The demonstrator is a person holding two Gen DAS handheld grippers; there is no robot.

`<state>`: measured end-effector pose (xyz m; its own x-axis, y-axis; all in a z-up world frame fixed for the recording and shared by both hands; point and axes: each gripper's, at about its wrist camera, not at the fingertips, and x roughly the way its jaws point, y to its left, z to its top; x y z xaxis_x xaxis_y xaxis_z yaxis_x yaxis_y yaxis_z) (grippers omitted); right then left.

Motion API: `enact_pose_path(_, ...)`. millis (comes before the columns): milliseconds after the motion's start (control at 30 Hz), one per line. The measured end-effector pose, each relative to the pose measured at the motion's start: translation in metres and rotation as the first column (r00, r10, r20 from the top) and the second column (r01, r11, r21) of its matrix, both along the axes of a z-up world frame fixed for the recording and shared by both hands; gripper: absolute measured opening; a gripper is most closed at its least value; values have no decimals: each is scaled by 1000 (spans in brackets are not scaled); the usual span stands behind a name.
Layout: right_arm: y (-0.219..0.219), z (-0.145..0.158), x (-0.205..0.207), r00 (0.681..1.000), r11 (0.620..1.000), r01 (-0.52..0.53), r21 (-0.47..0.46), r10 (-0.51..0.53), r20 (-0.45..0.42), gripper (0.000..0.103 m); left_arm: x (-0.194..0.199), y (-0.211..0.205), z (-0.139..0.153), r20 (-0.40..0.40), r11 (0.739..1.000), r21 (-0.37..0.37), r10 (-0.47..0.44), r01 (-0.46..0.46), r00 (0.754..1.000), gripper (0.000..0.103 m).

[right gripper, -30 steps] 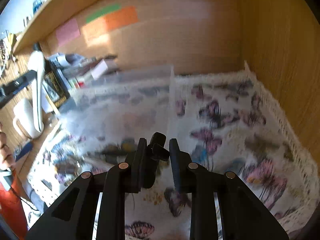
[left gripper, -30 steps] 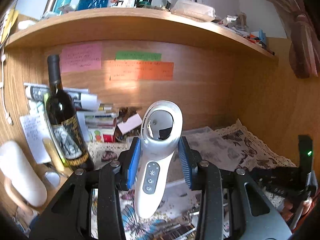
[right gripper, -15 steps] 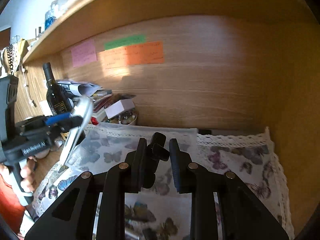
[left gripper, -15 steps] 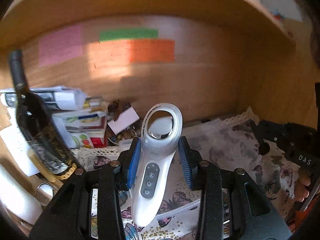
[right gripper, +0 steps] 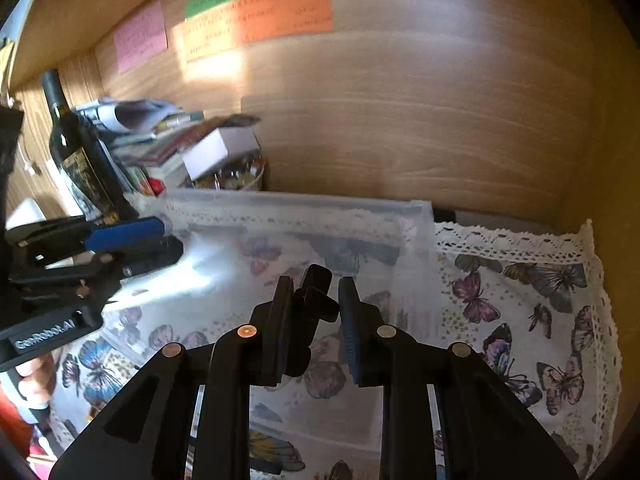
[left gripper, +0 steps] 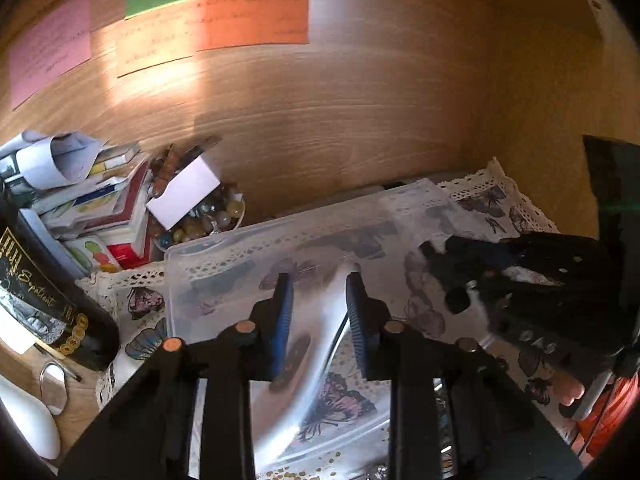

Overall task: Organize rigid objects
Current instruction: 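Carry the white device with the left tool into the clear box and open, then grasp the white plug adapter with the right tool while the left tool grasps the bronze ornament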

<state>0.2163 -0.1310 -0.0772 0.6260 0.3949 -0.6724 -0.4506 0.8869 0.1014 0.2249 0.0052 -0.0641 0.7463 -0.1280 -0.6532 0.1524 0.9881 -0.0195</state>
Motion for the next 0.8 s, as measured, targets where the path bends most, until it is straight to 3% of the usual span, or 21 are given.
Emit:
enact_pose_path(233,6,-4,0,1000,999,-1,-44,1,9,22,-11,-3,12,31,1000,-9,-18,18,999,27)
enact_pose_path(367,7,2,-3,1000,999,3,-39,-2,28,42,-24,-3,21,57,1000,-3,-3,4,998,27)
enact_pose_path(433,4,10,-10,998,999,11,-36,-9,56,45,-34,-2,27,72,1000,-2,-2,2,997,28)
enact_pose_path(533,-2,26,-24,995,999,19,-26,-16,101,45,-47,-1,34,99,1000,-8,11,-10,995,44)
enact_pose_path(800,-22,63,-70,979,998,30,53,-40,202,66,-101,5,56,216,997,9,68,-72,974,82)
